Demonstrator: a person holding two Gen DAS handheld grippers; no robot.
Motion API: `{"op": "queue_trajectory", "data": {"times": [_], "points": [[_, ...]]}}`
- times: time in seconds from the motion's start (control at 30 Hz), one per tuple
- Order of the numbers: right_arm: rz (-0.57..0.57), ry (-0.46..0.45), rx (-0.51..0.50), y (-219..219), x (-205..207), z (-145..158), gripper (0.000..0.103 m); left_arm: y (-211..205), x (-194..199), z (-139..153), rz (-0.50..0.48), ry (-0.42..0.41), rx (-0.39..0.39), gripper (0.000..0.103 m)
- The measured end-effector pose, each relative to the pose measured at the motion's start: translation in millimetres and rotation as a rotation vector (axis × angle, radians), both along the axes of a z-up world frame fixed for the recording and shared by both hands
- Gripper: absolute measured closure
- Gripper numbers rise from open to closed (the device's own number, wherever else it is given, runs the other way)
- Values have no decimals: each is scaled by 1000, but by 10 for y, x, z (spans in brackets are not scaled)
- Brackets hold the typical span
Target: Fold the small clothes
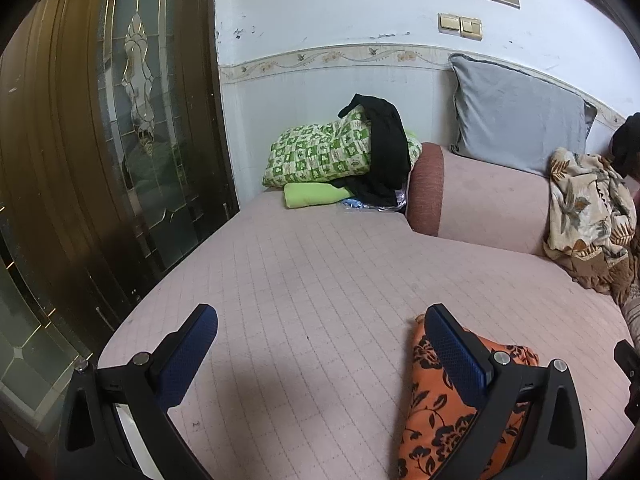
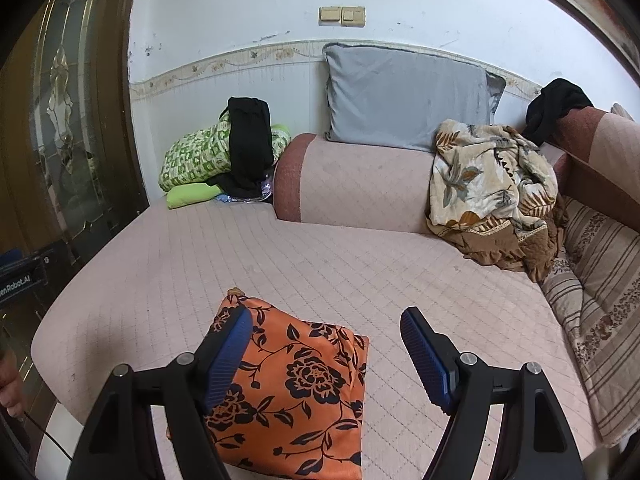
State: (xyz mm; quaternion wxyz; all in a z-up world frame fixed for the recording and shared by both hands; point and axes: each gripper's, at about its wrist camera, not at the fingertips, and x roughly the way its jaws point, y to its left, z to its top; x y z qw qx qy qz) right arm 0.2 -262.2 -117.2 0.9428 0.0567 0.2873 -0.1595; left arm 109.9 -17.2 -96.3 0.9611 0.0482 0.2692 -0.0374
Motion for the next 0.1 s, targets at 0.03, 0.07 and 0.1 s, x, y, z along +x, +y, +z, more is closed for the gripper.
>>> {"op": "queue_trajectory", "data": {"times": [0.03, 0.07, 0.1], "points": [[0, 3, 0, -11, 18, -15, 24, -6, 7, -8, 2, -8, 4, 0], [1, 6, 0, -28, 37, -33, 24, -8, 26, -19, 0, -10, 5, 0], [3, 11, 0, -58, 61, -58, 24, -3, 59, -38, -2, -4, 2, 0]]}}
